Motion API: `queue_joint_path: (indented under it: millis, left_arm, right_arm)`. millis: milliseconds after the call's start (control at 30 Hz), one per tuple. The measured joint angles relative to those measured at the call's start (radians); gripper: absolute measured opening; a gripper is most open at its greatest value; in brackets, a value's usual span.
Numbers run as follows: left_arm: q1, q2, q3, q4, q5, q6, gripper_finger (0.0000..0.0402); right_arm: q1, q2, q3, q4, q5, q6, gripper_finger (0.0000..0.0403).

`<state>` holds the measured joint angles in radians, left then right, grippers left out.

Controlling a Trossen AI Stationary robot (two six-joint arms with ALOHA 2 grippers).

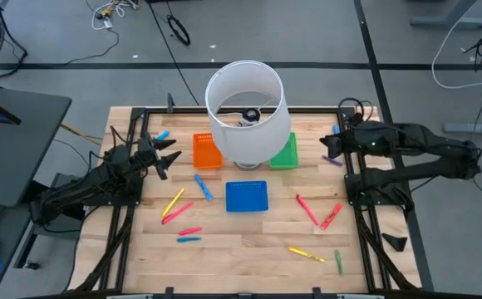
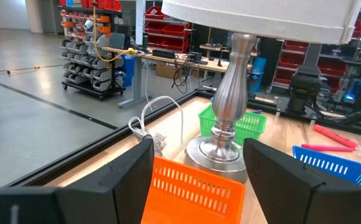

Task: Pick & Place Markers
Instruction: Put the right pink pen into the blue bin

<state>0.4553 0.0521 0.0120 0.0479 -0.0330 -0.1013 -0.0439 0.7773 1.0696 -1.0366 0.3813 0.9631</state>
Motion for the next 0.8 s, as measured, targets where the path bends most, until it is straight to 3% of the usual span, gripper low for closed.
queue_joint_path:
  millis: [333, 800]
  left_arm:
    - [0.000, 0.000, 0.000, 0.000, 0.000, 0.000, 0.0252]
    - [0.000, 0.000, 0.000, 0.000, 0.000, 0.000, 0.0252]
  right_arm:
    - [0.160, 0.153, 0.130, -0.144, -0.090, 0.225, 0.0125]
    - [0.361, 0.308, 0.318, -0.352, -0.231, 0.365, 0.0123]
